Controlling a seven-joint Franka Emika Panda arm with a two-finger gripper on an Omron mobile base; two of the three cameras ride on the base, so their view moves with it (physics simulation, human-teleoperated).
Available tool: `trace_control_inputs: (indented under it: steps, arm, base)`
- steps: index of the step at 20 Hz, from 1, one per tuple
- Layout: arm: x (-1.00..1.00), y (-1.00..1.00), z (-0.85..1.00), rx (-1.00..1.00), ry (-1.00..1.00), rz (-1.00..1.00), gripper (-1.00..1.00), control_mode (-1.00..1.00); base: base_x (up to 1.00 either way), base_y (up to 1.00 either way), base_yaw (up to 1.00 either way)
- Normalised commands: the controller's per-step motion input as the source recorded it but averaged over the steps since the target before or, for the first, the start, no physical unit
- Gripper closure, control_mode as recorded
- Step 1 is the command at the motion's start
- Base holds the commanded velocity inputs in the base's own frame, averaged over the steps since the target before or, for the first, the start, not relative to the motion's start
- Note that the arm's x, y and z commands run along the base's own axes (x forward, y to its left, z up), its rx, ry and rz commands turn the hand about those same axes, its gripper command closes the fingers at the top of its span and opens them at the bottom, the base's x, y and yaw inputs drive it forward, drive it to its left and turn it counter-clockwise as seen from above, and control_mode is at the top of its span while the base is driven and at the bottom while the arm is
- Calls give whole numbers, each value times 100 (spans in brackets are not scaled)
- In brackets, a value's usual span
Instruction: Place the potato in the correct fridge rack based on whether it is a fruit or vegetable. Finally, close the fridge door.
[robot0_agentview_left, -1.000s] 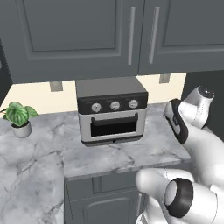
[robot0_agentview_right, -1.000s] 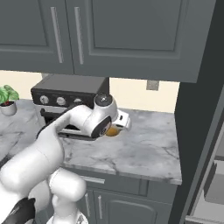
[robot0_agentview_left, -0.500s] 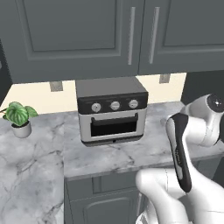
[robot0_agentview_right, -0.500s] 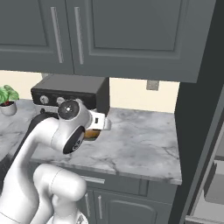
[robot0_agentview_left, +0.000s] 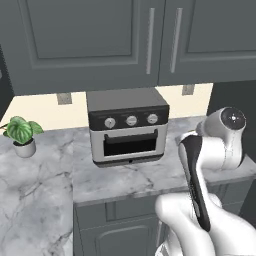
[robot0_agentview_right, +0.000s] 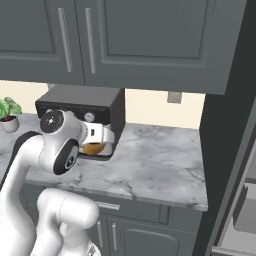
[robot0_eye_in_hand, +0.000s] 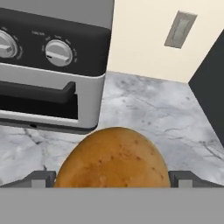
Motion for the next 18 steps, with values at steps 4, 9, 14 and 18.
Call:
trace_control_inputs:
  steps: [4,9,14,18]
  arm:
    - [1,1,1,0,1,0,100,100]
    - [0,0,0,0,0,0,100,100]
    - [0,0,0,0,0,0,100,100]
    - [0,0,0,0,0,0,100,100]
  base:
    - [-1,0,0]
    - [-83,-14,-16]
    - [-98,-40,-36]
    - [-50,-64,-45]
